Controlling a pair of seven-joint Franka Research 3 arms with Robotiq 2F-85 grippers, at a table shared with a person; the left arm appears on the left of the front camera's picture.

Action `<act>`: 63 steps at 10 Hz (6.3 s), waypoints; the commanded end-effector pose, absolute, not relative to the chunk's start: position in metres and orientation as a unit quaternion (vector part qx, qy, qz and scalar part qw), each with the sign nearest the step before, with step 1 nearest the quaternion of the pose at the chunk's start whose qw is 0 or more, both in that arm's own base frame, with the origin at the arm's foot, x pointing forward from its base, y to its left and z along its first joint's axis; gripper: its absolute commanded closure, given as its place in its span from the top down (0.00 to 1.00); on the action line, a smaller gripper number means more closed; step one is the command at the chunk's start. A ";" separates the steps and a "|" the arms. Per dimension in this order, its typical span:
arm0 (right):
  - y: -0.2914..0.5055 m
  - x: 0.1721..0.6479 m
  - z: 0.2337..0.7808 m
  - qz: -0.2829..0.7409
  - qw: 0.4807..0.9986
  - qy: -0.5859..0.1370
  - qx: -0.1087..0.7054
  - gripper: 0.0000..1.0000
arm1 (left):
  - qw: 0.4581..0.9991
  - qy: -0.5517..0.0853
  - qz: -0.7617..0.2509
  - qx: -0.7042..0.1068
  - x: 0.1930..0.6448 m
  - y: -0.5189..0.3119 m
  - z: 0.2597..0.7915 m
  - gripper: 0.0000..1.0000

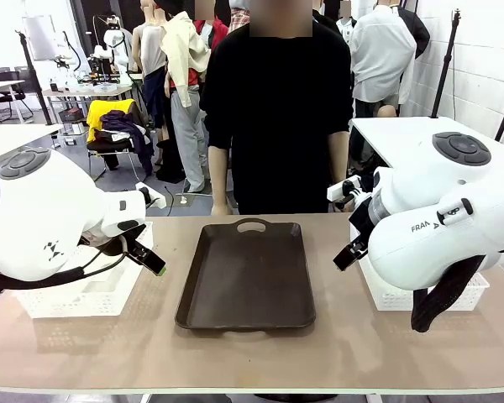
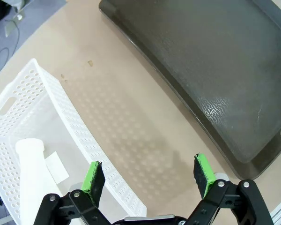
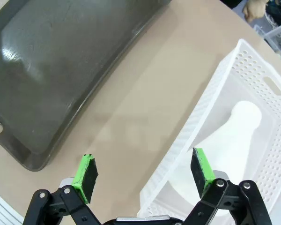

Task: Prepare the laboratory tools.
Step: Pick up the Big flask that the person points to.

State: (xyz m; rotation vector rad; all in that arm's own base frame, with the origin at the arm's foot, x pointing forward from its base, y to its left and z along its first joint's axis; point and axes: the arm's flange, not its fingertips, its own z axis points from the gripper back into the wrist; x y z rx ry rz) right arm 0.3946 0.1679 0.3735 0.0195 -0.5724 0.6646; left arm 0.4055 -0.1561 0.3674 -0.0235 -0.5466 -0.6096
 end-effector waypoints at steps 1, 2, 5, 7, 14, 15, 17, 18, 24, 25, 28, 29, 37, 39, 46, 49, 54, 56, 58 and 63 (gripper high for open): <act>0.168 0.395 0.374 0.321 0.905 -0.277 0.010 1.00 | 0.918 -0.266 -0.295 -0.011 0.406 -0.155 0.368 1.00; 0.168 0.395 0.374 0.321 0.905 -0.277 0.010 1.00 | 0.918 -0.266 -0.295 -0.011 0.406 -0.155 0.368 1.00; 0.168 0.395 0.374 0.321 0.905 -0.277 0.010 1.00 | 0.918 -0.266 -0.295 -0.011 0.406 -0.155 0.368 1.00; 0.168 0.395 0.374 0.321 0.905 -0.277 0.010 1.00 | 0.918 -0.266 -0.295 -0.011 0.406 -0.155 0.368 1.00; 0.084 0.361 0.462 0.249 0.901 -0.301 0.190 1.00 | 0.890 -0.329 -0.254 -0.190 0.364 -0.095 0.469 1.00; 0.067 0.362 0.468 0.238 0.899 -0.292 0.224 1.00 | 0.881 -0.318 -0.248 -0.248 0.358 -0.080 0.483 1.00; 0.027 0.364 0.468 0.211 0.887 -0.267 0.313 1.00 | 0.856 -0.302 -0.235 -0.349 0.353 -0.045 0.495 1.00; 0.011 0.364 0.466 0.201 0.874 -0.270 0.351 1.00 | 0.853 -0.294 -0.224 -0.369 0.353 -0.029 0.494 1.00; -0.030 0.368 0.443 0.176 0.831 -0.265 0.457 1.00 | 0.830 -0.213 -0.159 -0.490 0.381 0.052 0.459 1.00; -0.037 0.374 0.434 0.175 0.819 -0.258 0.482 1.00 | 0.818 -0.201 -0.148 -0.519 0.390 0.063 0.449 1.00; -0.053 0.401 0.390 0.166 0.760 -0.255 0.574 1.00 | 0.776 -0.197 -0.102 -0.590 0.410 0.088 0.419 1.00; -0.056 0.410 0.376 0.146 0.758 -0.235 0.590 1.00 | 0.766 -0.193 -0.095 -0.606 0.413 0.089 0.410 1.00; -0.058 0.439 0.377 0.051 0.818 -0.103 0.564 1.00 | 0.781 -0.176 -0.136 -0.584 0.409 0.083 0.398 1.00; -0.058 0.443 0.372 0.050 0.809 -0.104 0.576 1.00 | 0.772 -0.183 -0.135 -0.593 0.413 0.080 0.397 1.00; -0.058 0.443 0.372 0.050 0.809 -0.104 0.576 1.00 | 0.772 -0.183 -0.135 -0.593 0.413 0.080 0.397 1.00; -0.058 0.443 0.372 0.050 0.809 -0.104 0.576 1.00 | 0.772 -0.183 -0.135 -0.593 0.413 0.080 0.397 1.00; -0.058 0.443 0.372 0.050 0.809 -0.104 0.576 1.00 | 0.772 -0.183 -0.135 -0.593 0.413 0.080 0.397 1.00; -0.058 0.443 0.372 0.050 0.809 -0.104 0.576 1.00 | 0.772 -0.183 -0.135 -0.593 0.413 0.080 0.397 1.00; -0.058 0.443 0.372 0.050 0.809 -0.104 0.576 1.00 | 0.772 -0.183 -0.135 -0.593 0.413 0.080 0.397 1.00; -0.035 0.472 0.443 0.007 0.896 -0.153 0.417 1.00 | 0.772 -0.183 -0.135 -0.593 0.413 0.080 0.397 1.00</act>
